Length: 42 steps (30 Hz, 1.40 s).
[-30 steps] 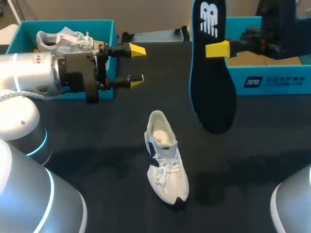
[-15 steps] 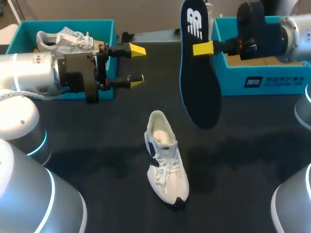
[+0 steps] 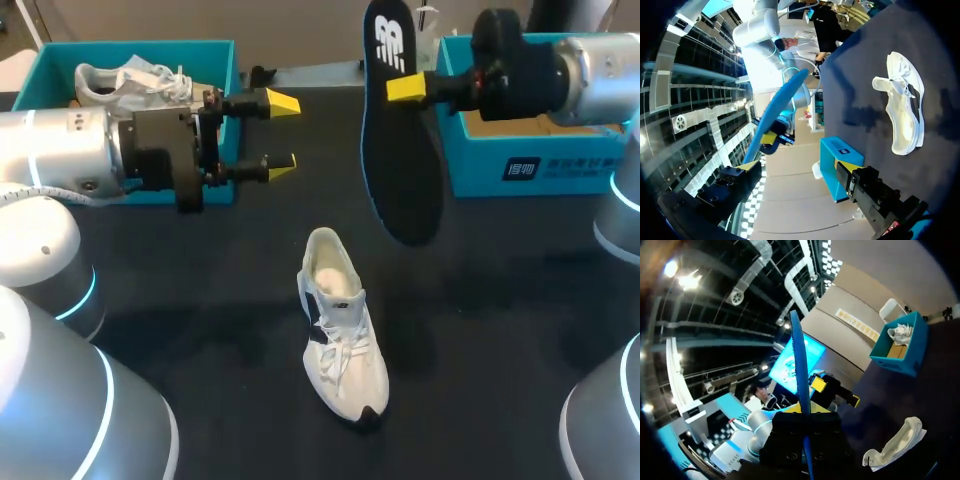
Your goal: Take the shoe out of the shoebox, open the shoe tongue, remove and reinsert the insole, then place the shoe into the shoebox
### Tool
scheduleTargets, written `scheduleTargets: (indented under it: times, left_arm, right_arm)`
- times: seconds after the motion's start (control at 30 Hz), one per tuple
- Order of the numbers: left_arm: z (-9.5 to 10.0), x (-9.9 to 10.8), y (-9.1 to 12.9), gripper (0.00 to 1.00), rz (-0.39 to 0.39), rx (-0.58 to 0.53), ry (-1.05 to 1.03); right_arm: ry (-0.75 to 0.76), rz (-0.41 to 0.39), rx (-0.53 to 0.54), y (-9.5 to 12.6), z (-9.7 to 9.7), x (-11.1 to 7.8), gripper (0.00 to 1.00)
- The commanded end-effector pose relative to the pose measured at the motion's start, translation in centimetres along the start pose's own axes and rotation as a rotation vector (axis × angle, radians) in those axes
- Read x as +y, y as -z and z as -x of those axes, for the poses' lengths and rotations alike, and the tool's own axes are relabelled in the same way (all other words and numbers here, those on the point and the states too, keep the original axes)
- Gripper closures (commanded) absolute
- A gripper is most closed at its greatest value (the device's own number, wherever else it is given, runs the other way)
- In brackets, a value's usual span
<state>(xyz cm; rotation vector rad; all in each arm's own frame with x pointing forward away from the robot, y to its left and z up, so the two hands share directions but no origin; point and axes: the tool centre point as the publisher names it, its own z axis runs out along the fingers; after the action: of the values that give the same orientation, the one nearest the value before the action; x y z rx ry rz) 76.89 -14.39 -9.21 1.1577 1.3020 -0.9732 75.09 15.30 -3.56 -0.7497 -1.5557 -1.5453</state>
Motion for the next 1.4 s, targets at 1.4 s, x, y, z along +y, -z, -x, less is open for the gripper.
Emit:
scheduleTargets:
  times: [1.4]
  left_arm:
    - [-1.8, 0.9, -2.3, 0.00, 0.068, -0.015, 0.057]
  right_arm:
    - [-0.460, -0.076, -0.011, -2.8, 9.1, 4.8, 1.00]
